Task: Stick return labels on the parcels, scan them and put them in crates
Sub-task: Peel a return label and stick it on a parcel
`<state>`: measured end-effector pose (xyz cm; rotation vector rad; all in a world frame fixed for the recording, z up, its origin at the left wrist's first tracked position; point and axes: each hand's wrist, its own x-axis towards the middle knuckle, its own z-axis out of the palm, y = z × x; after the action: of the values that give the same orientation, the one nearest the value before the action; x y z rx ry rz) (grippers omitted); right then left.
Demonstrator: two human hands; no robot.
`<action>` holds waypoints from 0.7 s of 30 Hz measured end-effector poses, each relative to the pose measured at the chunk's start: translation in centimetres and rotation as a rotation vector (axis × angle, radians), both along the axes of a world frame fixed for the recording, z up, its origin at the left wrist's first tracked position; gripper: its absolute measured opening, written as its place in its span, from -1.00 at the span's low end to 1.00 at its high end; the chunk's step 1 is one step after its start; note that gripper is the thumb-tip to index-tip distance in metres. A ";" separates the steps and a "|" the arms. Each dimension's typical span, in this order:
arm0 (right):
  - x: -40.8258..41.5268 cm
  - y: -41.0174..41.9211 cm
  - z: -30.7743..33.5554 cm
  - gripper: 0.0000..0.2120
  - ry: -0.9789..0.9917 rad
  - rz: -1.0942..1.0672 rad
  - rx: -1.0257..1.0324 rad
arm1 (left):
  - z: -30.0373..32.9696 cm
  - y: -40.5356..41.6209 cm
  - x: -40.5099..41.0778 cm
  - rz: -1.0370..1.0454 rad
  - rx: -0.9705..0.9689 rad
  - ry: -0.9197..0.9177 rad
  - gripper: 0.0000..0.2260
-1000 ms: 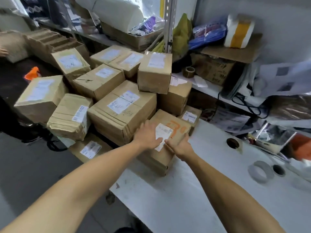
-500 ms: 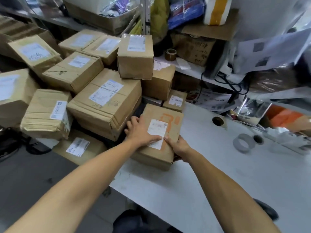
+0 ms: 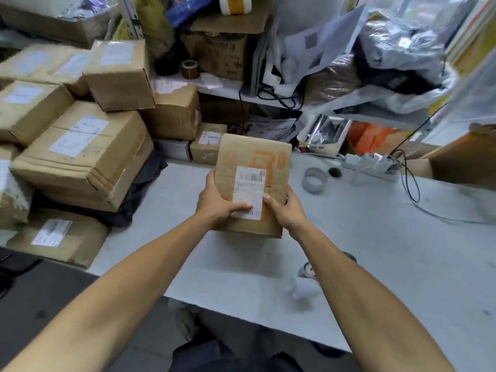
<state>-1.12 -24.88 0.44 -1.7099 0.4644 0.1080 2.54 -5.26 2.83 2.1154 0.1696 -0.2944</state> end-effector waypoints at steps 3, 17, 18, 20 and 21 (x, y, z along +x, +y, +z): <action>-0.6 -3.2 0.7 -0.54 0.041 0.013 -0.195 | 0.5 -2.9 -0.3 -0.044 0.077 -0.104 0.23; -17.1 -15.4 -6.0 -0.28 0.634 0.015 -0.102 | 1.4 -7.9 -0.2 -0.132 0.245 -0.255 0.18; -16.9 -15.0 -6.5 -0.38 0.647 0.040 -0.111 | 1.5 -8.1 -0.3 -0.142 0.254 -0.265 0.18; -16.2 -14.0 -7.2 -0.60 0.613 -0.027 -0.148 | 1.8 -8.6 -0.6 -0.165 0.270 -0.274 0.20; -15.7 -13.5 -7.0 -0.68 0.583 -0.081 -0.143 | 1.9 -8.8 -0.7 -0.175 0.279 -0.277 0.20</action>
<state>-16.79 -38.42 -6.59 -1.7851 0.9889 0.5338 1.81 -14.05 4.73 2.4265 -0.1470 -0.0796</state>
